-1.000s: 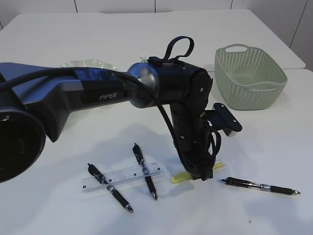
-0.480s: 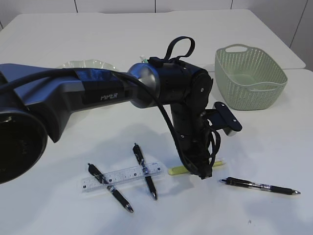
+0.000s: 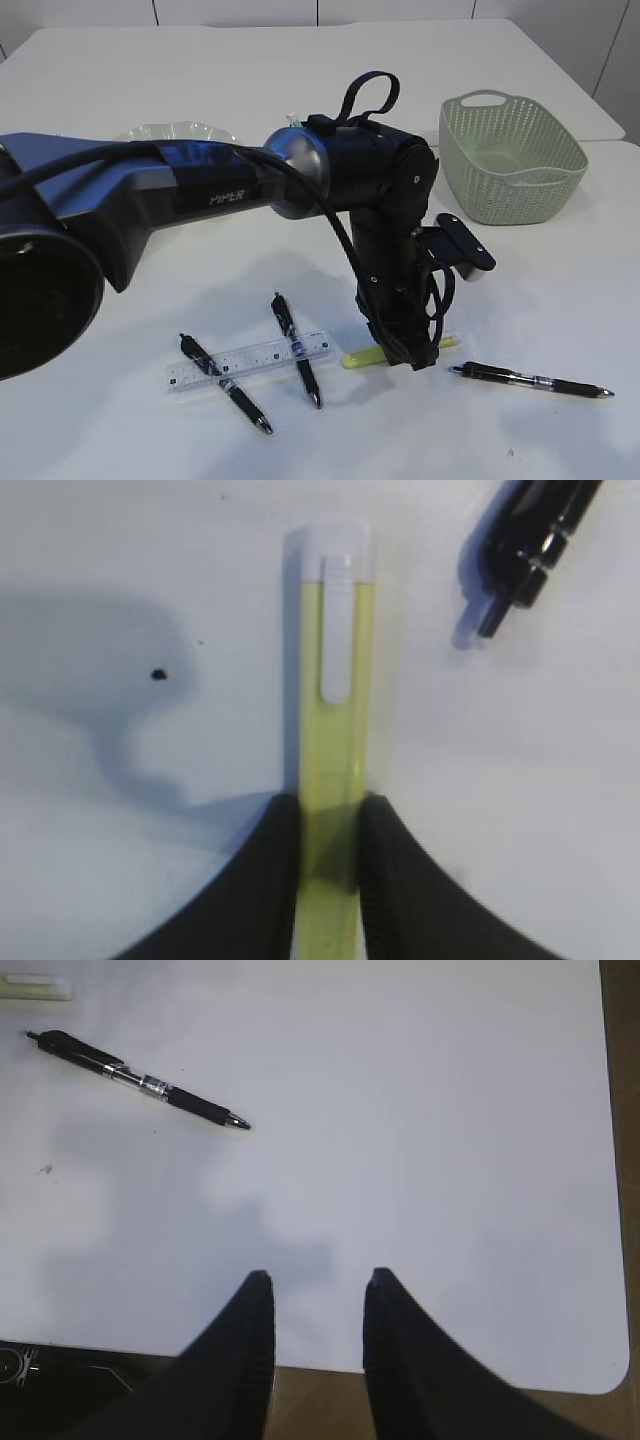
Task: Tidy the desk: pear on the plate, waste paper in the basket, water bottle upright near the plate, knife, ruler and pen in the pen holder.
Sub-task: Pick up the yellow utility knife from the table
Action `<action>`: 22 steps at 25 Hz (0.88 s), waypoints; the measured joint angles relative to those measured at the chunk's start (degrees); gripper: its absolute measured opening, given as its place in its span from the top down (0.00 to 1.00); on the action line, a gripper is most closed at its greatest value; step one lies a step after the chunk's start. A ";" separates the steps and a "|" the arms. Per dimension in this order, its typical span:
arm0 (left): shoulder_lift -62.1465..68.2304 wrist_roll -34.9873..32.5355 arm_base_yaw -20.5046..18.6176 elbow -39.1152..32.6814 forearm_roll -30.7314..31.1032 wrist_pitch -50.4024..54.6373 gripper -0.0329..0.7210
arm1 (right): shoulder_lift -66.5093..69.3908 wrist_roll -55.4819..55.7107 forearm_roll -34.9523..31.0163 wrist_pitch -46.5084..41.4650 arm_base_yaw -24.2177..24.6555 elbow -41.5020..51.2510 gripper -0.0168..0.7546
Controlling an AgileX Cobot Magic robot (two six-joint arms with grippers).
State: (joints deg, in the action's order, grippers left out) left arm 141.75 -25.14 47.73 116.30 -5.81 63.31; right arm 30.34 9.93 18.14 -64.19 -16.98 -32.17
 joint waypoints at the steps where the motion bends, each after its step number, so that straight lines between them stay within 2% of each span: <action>1: 0.25 0.36 0.00 0.74 -0.10 0.82 0.81 | 0.00 0.00 0.00 0.00 0.00 0.00 0.64; 12: 2.27 2.19 0.00 8.21 -1.68 6.17 0.82 | 0.00 0.00 0.00 0.00 0.00 0.00 0.64; 22: 0.55 3.92 0.00 9.93 -1.68 6.43 0.82 | 0.00 0.00 0.00 0.00 0.00 0.00 0.64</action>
State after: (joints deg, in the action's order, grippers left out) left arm 142.30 -21.22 47.73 126.23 -7.49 69.75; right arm 30.34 9.93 18.14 -64.19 -16.98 -32.17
